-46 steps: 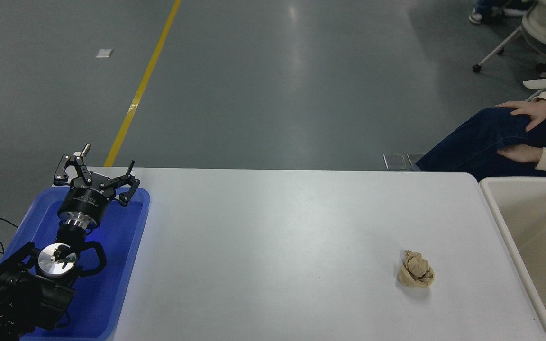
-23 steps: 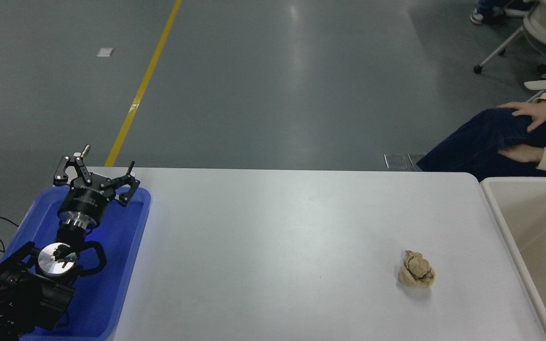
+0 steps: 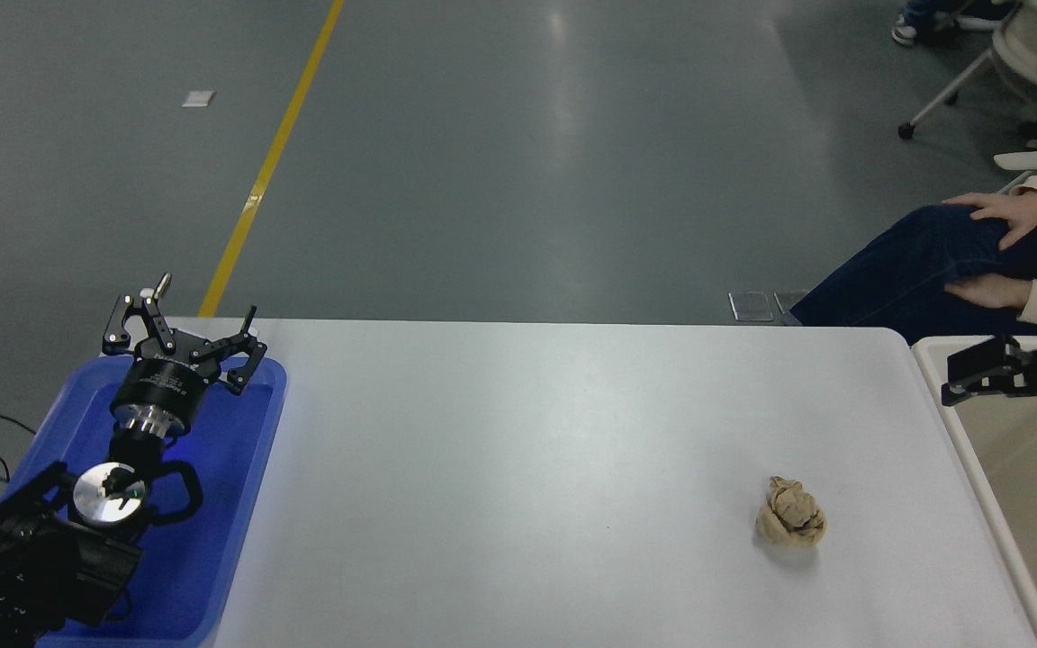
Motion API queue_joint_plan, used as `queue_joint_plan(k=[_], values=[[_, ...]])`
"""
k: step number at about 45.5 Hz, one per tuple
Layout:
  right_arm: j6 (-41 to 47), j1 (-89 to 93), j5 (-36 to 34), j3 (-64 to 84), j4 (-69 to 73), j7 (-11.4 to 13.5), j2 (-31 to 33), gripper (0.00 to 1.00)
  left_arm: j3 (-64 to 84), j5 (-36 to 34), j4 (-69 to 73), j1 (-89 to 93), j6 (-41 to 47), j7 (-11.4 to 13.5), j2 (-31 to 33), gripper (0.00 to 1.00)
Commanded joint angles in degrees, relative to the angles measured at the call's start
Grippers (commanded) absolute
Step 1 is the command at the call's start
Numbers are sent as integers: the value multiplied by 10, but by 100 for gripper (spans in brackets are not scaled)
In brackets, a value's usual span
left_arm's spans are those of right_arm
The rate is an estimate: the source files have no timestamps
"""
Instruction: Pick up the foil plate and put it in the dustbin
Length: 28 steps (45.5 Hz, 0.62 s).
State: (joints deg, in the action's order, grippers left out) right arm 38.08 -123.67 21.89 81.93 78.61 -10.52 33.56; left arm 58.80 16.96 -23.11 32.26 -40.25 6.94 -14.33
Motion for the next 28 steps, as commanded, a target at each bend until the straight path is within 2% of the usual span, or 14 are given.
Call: queue_joint_plan(k=[1, 10, 28], values=[[69, -96, -4, 5, 7, 0, -52, 100, 0, 0, 0, 0, 0, 0, 0, 100], [69, -115, 7, 9, 21, 2, -100, 100, 0, 1, 0, -1, 0, 0, 0, 100], [69, -136, 5, -40, 29, 2, -125, 100, 0, 1, 1, 0, 1, 1, 0, 100]])
